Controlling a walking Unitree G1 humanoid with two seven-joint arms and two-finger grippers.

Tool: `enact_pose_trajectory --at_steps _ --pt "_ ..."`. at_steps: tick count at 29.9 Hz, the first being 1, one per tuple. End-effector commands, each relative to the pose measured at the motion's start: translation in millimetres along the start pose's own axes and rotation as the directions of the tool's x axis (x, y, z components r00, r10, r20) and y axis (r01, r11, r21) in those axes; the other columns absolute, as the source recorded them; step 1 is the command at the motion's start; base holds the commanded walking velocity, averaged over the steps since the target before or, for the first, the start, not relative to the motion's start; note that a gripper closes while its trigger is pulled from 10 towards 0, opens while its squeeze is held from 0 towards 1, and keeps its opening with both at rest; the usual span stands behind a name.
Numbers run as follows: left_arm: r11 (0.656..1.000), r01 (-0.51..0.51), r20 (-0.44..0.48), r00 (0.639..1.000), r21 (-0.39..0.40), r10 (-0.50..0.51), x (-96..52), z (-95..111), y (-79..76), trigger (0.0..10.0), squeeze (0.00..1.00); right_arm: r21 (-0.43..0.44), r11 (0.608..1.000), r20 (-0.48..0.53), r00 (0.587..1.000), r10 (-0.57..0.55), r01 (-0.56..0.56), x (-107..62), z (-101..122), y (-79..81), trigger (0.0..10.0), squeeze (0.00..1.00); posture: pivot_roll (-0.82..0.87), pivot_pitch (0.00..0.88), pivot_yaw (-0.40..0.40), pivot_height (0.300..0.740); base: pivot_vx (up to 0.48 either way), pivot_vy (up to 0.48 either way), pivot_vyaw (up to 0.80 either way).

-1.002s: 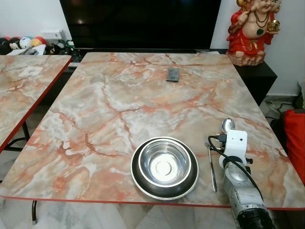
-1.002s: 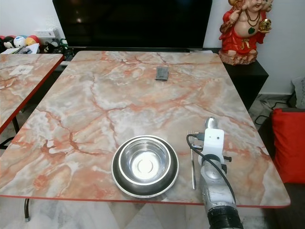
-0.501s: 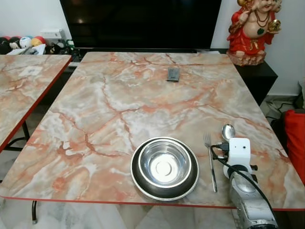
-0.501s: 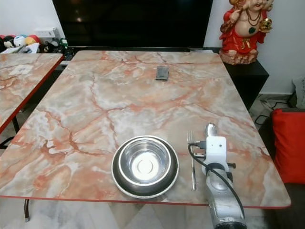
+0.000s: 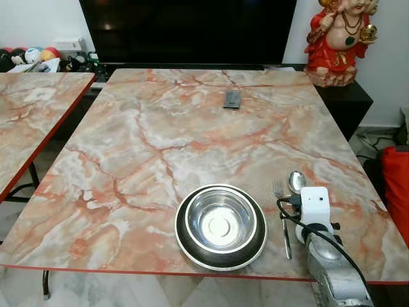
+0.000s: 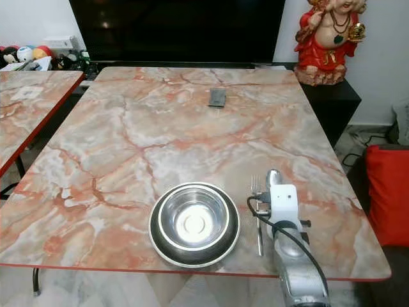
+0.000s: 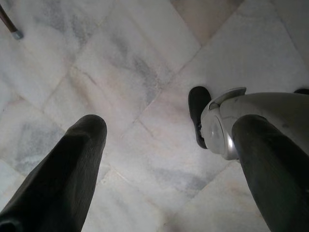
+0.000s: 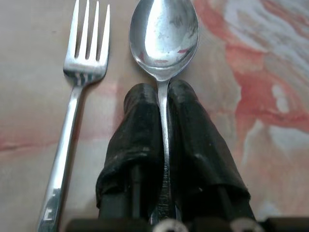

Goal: Setting the table

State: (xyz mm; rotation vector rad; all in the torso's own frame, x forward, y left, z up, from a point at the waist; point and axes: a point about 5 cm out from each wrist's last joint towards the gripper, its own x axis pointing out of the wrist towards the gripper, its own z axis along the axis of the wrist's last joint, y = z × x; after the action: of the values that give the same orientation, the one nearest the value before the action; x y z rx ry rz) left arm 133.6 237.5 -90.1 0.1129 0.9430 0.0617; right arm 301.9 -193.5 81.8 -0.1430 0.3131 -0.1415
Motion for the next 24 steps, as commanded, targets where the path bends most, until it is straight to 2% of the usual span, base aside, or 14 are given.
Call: enact_pose_trajectory --at_steps 1,7,18,19,24 --pt "1.000 0.007 -0.032 0.999 0.002 -0.007 -1.4 -6.9 -1.5 10.0 0.00 -0.002 1.000 -0.030 1.000 -0.009 0.009 -2.3 -5.4 -1.4 10.0 0.00 0.00 0.104 0.016 0.740 0.000 0.000 0.00" --pt "1.000 0.016 -0.025 1.000 0.005 -0.015 0.1 -3.8 -5.9 10.0 0.00 0.009 1.000 -0.050 0.999 -0.018 0.019 -2.8 -5.6 -0.8 10.0 0.00 0.00 0.099 0.014 0.740 0.000 0.000 0.00" --pt "1.000 0.014 -0.030 0.999 0.002 -0.014 -2.0 -8.8 -4.2 10.0 0.00 0.025 1.000 -0.067 0.998 -0.012 0.014 -3.7 -6.1 0.8 10.0 0.00 0.00 0.104 0.009 0.740 0.000 0.000 0.00" --pt "1.000 0.012 -0.033 0.999 0.000 -0.012 -2.5 -10.0 -3.4 10.0 0.00 0.030 0.999 -0.077 0.997 -0.014 0.016 -3.9 -6.7 1.0 10.0 0.20 0.01 0.108 0.008 0.740 0.000 0.000 0.00" --pt "1.000 0.010 -0.035 0.999 -0.003 -0.010 -2.7 -10.4 -2.3 10.0 0.00 0.047 0.999 -0.086 0.996 -0.011 0.015 -4.0 -6.8 2.3 10.0 0.20 0.01 0.109 0.008 0.740 0.000 0.000 0.00"
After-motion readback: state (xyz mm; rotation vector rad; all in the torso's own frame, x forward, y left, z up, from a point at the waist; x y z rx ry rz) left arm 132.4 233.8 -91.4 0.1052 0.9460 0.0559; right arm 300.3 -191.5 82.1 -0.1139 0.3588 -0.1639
